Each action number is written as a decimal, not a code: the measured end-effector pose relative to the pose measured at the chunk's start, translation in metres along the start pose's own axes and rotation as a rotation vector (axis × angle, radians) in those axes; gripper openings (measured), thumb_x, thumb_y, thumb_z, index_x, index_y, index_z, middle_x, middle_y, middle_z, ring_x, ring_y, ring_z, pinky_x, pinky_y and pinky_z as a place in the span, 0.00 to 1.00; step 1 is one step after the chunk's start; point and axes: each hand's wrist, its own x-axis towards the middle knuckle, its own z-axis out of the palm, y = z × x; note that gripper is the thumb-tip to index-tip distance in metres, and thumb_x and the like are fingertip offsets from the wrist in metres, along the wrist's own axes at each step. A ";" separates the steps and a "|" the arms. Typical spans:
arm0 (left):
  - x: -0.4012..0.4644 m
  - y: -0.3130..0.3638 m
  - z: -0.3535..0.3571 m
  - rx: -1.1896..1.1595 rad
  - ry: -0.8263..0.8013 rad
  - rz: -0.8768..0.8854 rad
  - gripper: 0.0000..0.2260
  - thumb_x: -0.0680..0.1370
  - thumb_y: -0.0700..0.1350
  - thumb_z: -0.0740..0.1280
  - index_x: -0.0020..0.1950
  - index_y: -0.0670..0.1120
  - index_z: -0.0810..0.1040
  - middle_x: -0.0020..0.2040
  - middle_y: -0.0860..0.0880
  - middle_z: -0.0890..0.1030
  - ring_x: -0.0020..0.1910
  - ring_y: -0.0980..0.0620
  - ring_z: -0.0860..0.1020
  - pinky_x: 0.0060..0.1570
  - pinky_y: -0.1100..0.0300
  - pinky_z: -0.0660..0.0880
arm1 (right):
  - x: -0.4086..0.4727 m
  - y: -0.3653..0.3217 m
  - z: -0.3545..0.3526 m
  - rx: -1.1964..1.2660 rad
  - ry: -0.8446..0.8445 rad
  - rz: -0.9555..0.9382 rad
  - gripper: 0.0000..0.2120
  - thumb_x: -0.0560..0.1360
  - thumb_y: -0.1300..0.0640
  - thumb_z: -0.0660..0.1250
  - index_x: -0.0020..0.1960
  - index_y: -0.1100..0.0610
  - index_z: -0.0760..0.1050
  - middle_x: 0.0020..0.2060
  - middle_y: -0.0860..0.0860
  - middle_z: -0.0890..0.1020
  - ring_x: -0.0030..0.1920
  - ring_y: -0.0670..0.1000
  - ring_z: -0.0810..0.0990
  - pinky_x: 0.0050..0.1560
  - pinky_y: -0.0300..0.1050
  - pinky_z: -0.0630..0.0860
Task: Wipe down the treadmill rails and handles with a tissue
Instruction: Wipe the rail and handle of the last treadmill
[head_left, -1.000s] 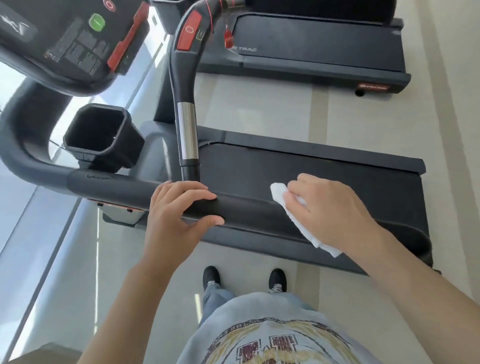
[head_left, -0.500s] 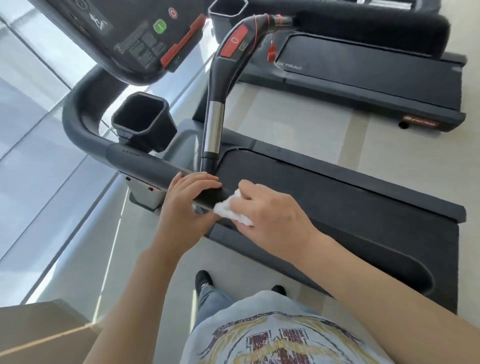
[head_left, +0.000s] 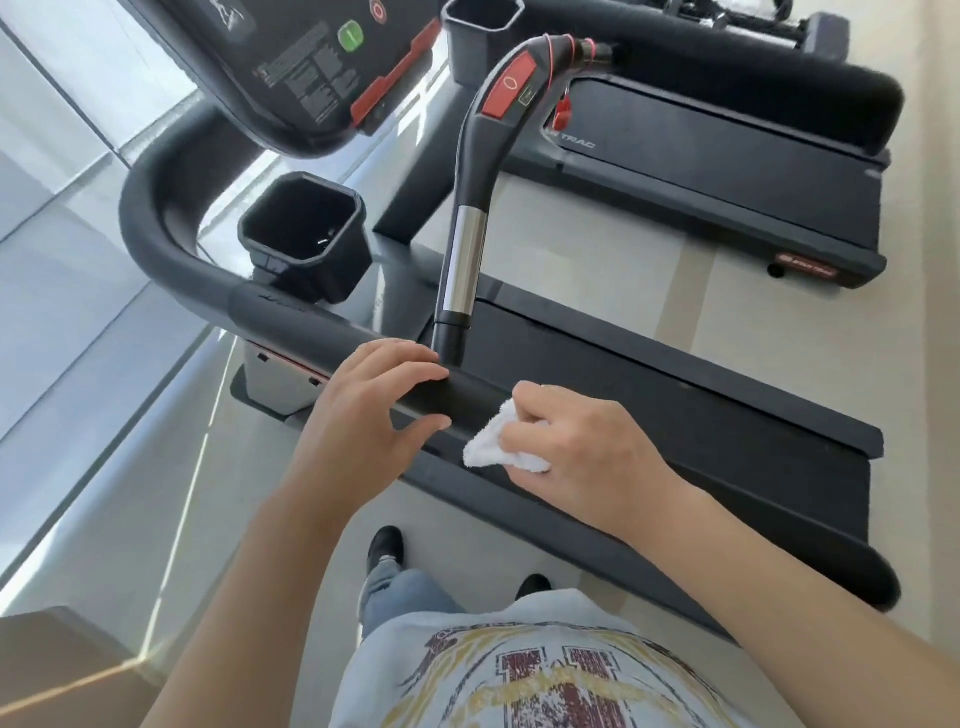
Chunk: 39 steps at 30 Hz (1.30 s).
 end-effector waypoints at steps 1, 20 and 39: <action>0.002 -0.009 -0.007 0.015 0.010 0.004 0.19 0.71 0.46 0.83 0.61 0.47 0.85 0.62 0.52 0.83 0.66 0.50 0.77 0.67 0.49 0.76 | 0.014 -0.005 0.006 0.011 0.002 0.001 0.09 0.73 0.61 0.73 0.40 0.54 0.73 0.40 0.48 0.69 0.36 0.49 0.64 0.26 0.47 0.70; 0.018 -0.206 -0.135 -0.044 0.106 -0.068 0.24 0.72 0.46 0.82 0.67 0.47 0.83 0.65 0.50 0.81 0.66 0.47 0.78 0.67 0.48 0.76 | 0.227 -0.088 0.102 0.111 -0.024 0.152 0.08 0.76 0.52 0.72 0.42 0.54 0.77 0.41 0.47 0.71 0.35 0.49 0.69 0.32 0.47 0.75; 0.036 -0.243 -0.123 -0.080 0.118 0.011 0.22 0.70 0.51 0.83 0.61 0.46 0.85 0.62 0.50 0.82 0.65 0.45 0.79 0.77 0.39 0.64 | 0.185 -0.073 0.069 0.086 -0.110 0.698 0.17 0.84 0.43 0.62 0.40 0.50 0.69 0.39 0.48 0.73 0.38 0.49 0.74 0.41 0.53 0.73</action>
